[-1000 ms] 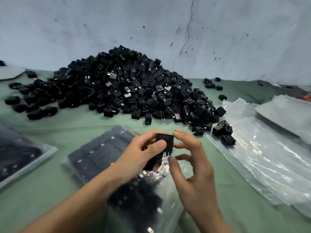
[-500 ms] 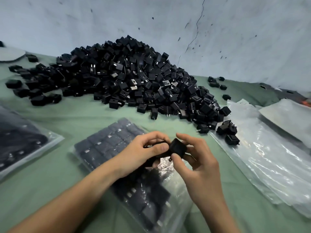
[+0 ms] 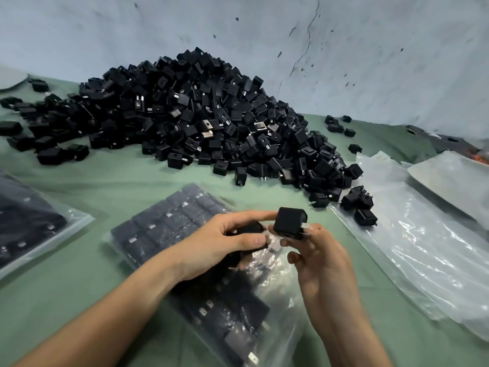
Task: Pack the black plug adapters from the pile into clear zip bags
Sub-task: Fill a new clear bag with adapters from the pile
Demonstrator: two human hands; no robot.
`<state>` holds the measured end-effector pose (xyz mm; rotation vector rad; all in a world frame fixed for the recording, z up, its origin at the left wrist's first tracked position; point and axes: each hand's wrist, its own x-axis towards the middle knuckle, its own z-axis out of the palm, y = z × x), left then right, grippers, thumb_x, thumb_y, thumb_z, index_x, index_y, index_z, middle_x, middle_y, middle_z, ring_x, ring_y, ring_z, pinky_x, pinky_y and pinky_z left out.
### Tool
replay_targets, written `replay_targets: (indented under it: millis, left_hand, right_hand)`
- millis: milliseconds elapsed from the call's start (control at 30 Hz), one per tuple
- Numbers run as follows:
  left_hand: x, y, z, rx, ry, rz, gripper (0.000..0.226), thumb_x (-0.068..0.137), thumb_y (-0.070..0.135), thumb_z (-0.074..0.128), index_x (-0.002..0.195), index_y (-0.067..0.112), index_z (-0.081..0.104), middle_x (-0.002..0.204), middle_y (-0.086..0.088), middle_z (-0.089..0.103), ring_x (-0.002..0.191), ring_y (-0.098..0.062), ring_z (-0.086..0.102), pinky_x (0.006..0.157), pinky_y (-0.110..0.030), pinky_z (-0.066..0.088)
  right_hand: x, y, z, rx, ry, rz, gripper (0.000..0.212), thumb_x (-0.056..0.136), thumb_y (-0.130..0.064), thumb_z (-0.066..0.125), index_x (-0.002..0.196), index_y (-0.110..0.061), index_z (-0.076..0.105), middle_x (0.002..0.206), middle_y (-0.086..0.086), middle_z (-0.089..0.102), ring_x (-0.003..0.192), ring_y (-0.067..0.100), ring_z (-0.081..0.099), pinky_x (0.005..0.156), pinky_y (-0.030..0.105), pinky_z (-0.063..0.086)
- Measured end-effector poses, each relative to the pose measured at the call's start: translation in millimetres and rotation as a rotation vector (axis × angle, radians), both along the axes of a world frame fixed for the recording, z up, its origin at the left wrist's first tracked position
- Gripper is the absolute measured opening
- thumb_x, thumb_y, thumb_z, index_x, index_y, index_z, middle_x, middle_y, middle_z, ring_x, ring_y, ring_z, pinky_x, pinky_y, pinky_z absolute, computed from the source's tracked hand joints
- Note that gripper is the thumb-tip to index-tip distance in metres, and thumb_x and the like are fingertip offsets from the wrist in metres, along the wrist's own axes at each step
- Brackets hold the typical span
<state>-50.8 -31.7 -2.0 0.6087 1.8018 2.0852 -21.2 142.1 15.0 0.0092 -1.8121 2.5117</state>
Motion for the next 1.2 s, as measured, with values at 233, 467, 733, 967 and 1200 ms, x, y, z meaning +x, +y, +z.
replay_targets:
  millis: [233, 467, 733, 967, 1200]
  left_hand:
    - [5.1, 6.5, 1.0, -0.063, 0.064, 0.118, 0.049, 0.082, 0.024, 0.071, 0.12, 0.053, 0.058, 0.103, -0.007, 0.067, 0.057, -0.009, 0.057, 0.061, -0.023, 0.05]
    - [2.1, 4.3, -3.1, -0.014, 0.044, 0.223, 0.036, 0.078, 0.032, 0.073, 0.112, 0.04, 0.064, 0.084, 0.003, 0.068, 0.058, -0.01, 0.058, 0.049, -0.023, 0.046]
    - [2.8, -1.7, -1.6, -0.089, 0.142, 0.163, 0.042, 0.082, 0.032, 0.069, 0.121, 0.045, 0.062, 0.085, 0.002, 0.066, 0.063, -0.003, 0.059, 0.059, -0.016, 0.046]
    - [-7.5, -14.9, -1.8, 0.233, -0.033, 0.267, 0.046, 0.076, 0.037, 0.071, 0.121, 0.035, 0.064, 0.085, -0.009, 0.059, 0.05, -0.013, 0.049, 0.044, -0.021, 0.038]
    - [-11.8, -15.6, -8.2, 0.285, -0.074, 0.262, 0.043, 0.075, 0.038, 0.069, 0.117, 0.029, 0.067, 0.081, -0.001, 0.06, 0.05, -0.012, 0.048, 0.042, -0.02, 0.037]
  right_hand:
    - [-4.8, -5.0, 2.8, 0.071, -0.025, 0.037, 0.012, 0.087, -0.011, 0.053, 0.078, -0.011, 0.062, 0.075, 0.005, 0.065, 0.068, 0.011, 0.057, 0.063, 0.028, 0.038]
    - [2.0, 0.1, 10.5, 0.361, 0.301, -0.051, 0.012, 0.08, -0.024, 0.062, 0.072, -0.016, 0.061, 0.101, -0.007, 0.071, 0.09, 0.001, 0.063, 0.075, 0.021, 0.048]
    - [13.3, 19.8, 31.0, 0.968, 0.557, 0.094, 0.021, 0.086, -0.034, 0.057, 0.096, -0.033, 0.076, 0.117, -0.012, 0.061, 0.112, 0.008, 0.058, 0.09, 0.017, 0.042]
    - [40.7, 97.5, 11.2, 1.114, 0.405, -0.02, 0.02, 0.082, -0.028, 0.066, 0.088, -0.045, 0.075, 0.116, -0.014, 0.064, 0.095, 0.002, 0.063, 0.081, 0.012, 0.043]
    - [72.8, 78.6, -31.8, 1.197, 0.386, 0.077, 0.028, 0.075, -0.024, 0.067, 0.092, -0.045, 0.074, 0.117, -0.013, 0.064, 0.101, -0.002, 0.061, 0.087, 0.012, 0.045]
